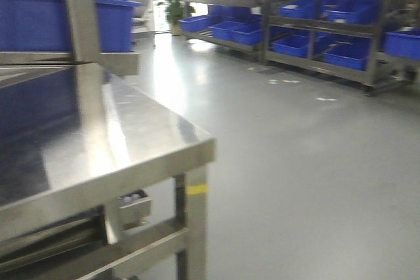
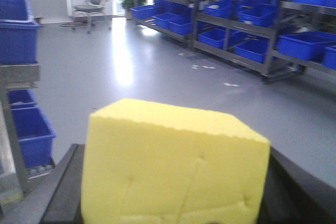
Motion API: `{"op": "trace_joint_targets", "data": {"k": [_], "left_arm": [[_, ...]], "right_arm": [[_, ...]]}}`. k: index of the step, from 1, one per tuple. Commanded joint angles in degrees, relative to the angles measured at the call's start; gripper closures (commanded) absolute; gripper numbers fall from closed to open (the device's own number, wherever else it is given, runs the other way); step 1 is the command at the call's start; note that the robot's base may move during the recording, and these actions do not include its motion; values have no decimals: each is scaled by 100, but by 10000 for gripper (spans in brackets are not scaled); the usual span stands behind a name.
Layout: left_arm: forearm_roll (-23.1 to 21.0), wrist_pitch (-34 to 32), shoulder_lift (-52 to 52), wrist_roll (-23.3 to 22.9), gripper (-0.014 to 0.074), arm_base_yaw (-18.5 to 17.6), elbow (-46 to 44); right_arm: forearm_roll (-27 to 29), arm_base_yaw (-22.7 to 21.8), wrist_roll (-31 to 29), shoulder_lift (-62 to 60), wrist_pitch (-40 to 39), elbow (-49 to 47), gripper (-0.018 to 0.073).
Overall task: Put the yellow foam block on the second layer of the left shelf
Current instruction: 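Drive the base across the room carrying the cube in the right gripper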
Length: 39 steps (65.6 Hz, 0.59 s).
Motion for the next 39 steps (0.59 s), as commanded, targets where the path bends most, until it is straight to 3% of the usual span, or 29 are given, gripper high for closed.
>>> {"op": "trace_joint_targets", "data": {"k": [1,39], "left_arm": [[-13,-477,-10,-22,460,-33,148],[-13,-477,-10,-22,460,-33,148]], "right_arm": [[-30,-23,-37,-45,-523,-162,238],[-30,-23,-37,-45,-520,-162,238]]}}
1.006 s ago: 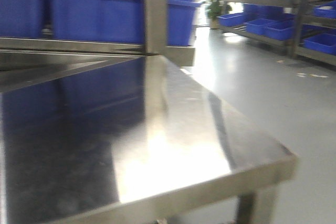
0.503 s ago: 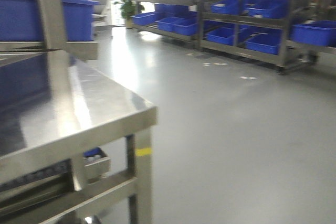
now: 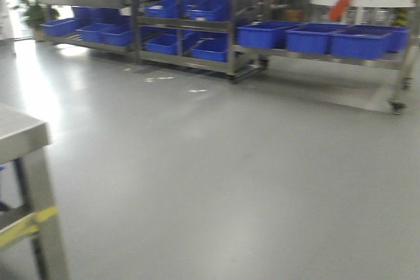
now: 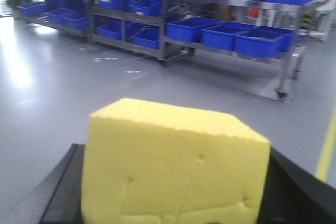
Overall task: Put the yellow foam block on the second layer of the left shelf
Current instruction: 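Drive the base across the room carrying the cube in the right gripper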
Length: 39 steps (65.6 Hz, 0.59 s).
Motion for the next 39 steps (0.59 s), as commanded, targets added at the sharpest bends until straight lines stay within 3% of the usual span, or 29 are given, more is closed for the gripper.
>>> {"op": "trace_joint_targets", "data": {"k": [1,39], "left_arm": [[-13,-477,-10,-22,460,-33,148],[-13,-477,-10,-22,460,-33,148]], "right_arm": [[-30,-23,-37,-45,-520,-162,238],[-30,-23,-37,-45,-520,-162,238]]}}
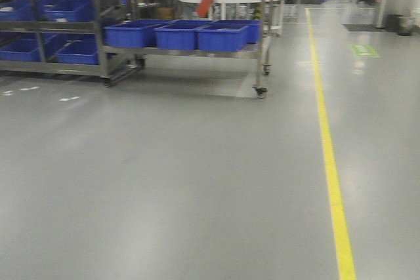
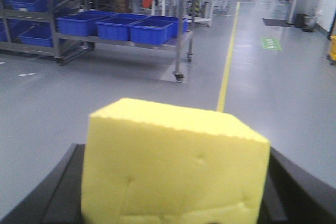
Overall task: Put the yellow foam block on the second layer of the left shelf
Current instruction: 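Drive the base across the room carrying the cube in the right gripper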
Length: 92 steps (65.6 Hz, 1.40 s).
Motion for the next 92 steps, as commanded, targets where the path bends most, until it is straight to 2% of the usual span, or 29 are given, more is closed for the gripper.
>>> {"op": "trace_joint_targets", "data": {"k": [1,92], "left_arm": [[-13,-477,-10,-22,460,-33,148],[-13,-512,-10,-22,460,-33,148]], "right_arm": [[-30,-23,-37,-27,-520,-162,238],[-36,-17,-37,-27,-519,-162,238]]}}
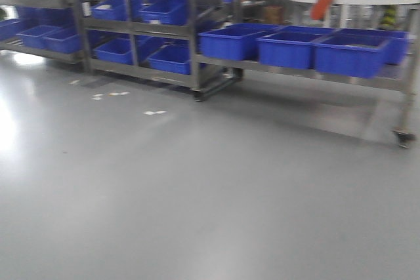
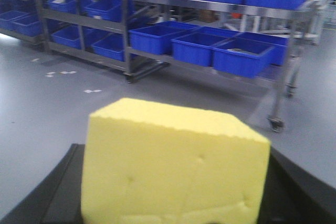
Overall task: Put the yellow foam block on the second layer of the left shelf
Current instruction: 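Drive the base across the room carrying the cube in the right gripper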
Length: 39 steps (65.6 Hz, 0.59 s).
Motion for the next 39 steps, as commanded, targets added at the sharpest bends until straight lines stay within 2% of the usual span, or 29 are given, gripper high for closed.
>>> {"op": "trace_joint_targets", "data": {"k": [1,39], "left_arm": [[-13,-466,-10,-22,460,-33,148],[-13,-466,-10,-22,460,-33,148]], "right_arm": [[-36,-17,-37,-19,-519,-162,238],[-36,-17,-37,-19,-519,-162,238]]}}
